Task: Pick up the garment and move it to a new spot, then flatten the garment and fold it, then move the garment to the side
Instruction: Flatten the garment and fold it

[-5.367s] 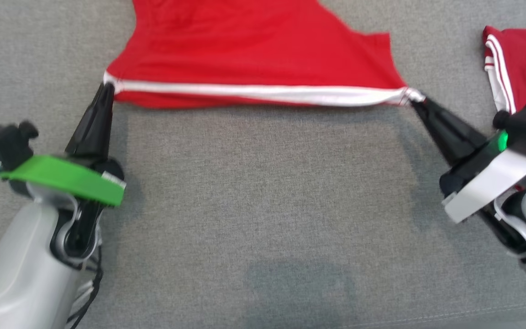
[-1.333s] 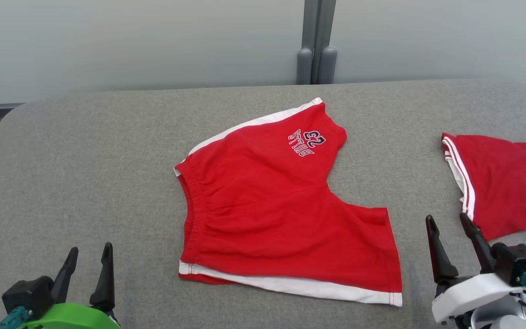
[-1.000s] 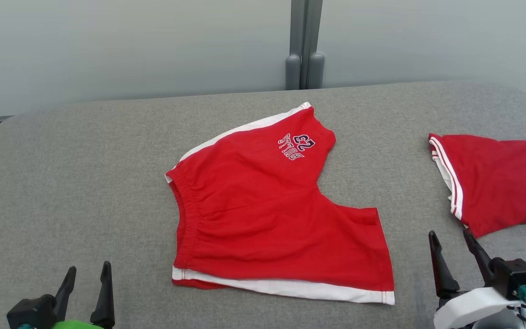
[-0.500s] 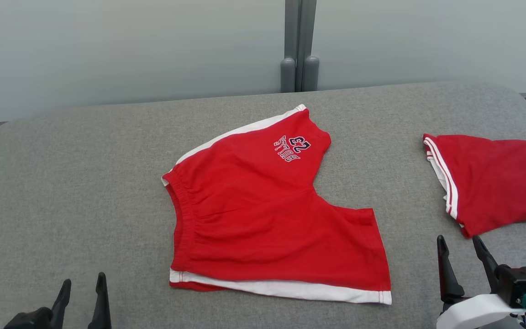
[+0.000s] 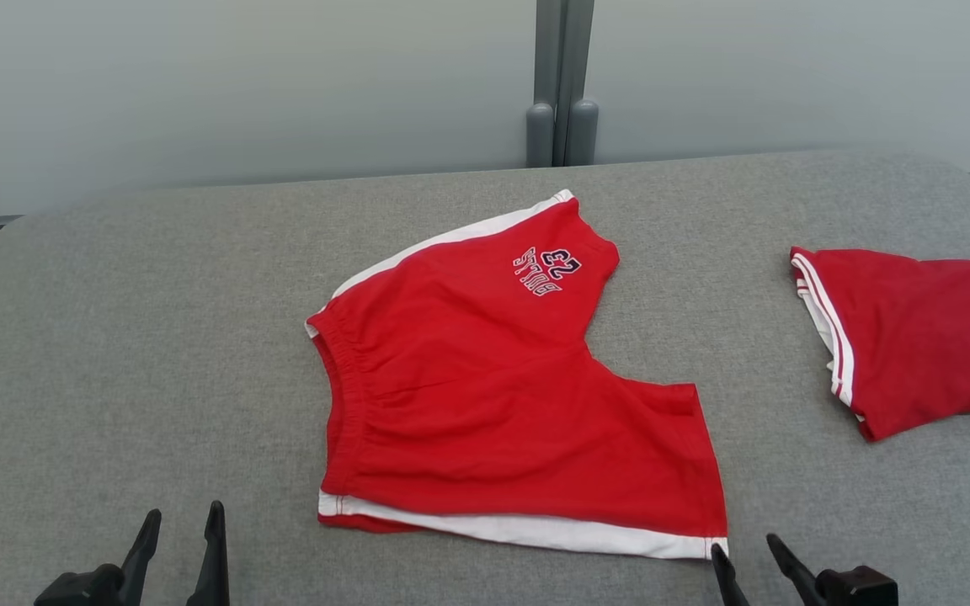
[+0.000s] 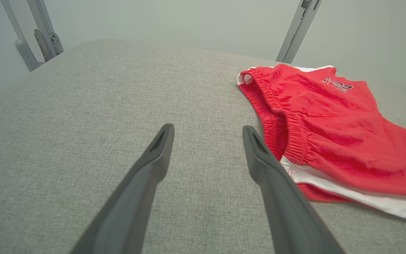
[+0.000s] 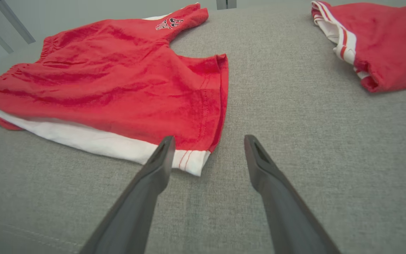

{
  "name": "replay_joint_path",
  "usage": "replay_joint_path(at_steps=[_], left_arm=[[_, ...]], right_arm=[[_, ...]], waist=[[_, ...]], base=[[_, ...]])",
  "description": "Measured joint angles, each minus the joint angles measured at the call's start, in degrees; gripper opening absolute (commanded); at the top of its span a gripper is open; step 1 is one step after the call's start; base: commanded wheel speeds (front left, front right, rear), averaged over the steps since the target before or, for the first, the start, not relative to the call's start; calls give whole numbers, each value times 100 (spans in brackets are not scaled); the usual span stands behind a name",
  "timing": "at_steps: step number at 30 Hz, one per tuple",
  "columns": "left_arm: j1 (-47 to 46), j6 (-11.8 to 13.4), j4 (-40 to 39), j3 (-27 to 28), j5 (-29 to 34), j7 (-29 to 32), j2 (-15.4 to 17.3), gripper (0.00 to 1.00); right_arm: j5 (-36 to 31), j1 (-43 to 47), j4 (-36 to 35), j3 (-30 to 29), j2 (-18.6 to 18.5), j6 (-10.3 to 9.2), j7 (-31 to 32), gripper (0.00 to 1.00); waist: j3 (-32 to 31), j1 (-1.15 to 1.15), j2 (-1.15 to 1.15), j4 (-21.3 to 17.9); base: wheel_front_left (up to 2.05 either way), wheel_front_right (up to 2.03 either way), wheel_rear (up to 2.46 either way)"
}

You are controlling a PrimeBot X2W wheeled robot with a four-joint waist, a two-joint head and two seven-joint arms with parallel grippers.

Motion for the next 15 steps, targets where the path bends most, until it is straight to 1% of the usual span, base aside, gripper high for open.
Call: replay_joint_path(at_steps=[7, 10, 12, 14, 15], left_arm=[[0, -66, 33, 109, 119, -1, -81, 100], [-1, -105, 44, 132, 159, 0, -115, 100], [-7, -132, 47, 147, 171, 0, -142, 100], [-18, -165, 52, 156, 215, 0, -183, 100], [-19, -190, 55, 157, 224, 0, -207, 100]], right_arm=[[-1, -27, 313, -3, 51, 82, 0, 100], [-2, -141, 392, -2, 60, 121, 0, 77], [-27, -260, 449, -2, 66, 144, 0, 73], [-45, -379, 519, 5, 69, 188, 0, 51], [-45, -413, 567, 16, 70, 221, 0, 49]], waist=[[29, 0, 0, 8], [58, 0, 0, 4], [93, 0, 0, 3], [109, 0, 0, 4], [114, 0, 0, 6]], base=[[0, 0, 0], [0, 0, 0], [0, 0, 0], [0, 0, 0], [0, 0, 0]])
